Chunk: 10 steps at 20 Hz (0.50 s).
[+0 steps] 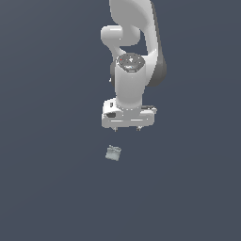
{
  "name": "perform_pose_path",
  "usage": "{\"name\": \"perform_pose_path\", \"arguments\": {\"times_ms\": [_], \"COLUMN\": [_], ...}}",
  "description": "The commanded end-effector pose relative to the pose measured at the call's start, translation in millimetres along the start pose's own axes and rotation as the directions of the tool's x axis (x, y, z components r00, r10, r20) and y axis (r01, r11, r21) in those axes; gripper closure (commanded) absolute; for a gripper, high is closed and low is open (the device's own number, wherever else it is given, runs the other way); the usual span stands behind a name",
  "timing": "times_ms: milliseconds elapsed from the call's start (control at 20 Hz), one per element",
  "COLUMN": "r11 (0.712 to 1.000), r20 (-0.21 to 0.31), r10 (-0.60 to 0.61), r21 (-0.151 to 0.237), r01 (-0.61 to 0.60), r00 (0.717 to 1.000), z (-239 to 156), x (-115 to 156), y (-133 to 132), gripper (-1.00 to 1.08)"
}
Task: Pick up the object and move it to a goal position.
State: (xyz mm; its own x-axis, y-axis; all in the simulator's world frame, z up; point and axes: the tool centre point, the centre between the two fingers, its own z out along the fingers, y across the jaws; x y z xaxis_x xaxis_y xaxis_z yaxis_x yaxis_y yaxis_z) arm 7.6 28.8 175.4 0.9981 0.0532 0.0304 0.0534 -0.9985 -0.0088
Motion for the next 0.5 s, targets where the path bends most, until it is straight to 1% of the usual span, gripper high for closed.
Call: {"name": "perform_pose_path", "arguments": {"times_ms": [0, 450], "r11": [1.0, 1.0], "r20": [0.0, 0.022], "r10": [0.0, 0.009], "r21": [0.0, 0.007], "r01": [0.0, -0.009], "r00": [1.0, 1.0], "z": [0.0, -2.3], "x": [0.0, -4.8], "y": [0.0, 7.2], "gripper": [-0.92, -0.92]}}
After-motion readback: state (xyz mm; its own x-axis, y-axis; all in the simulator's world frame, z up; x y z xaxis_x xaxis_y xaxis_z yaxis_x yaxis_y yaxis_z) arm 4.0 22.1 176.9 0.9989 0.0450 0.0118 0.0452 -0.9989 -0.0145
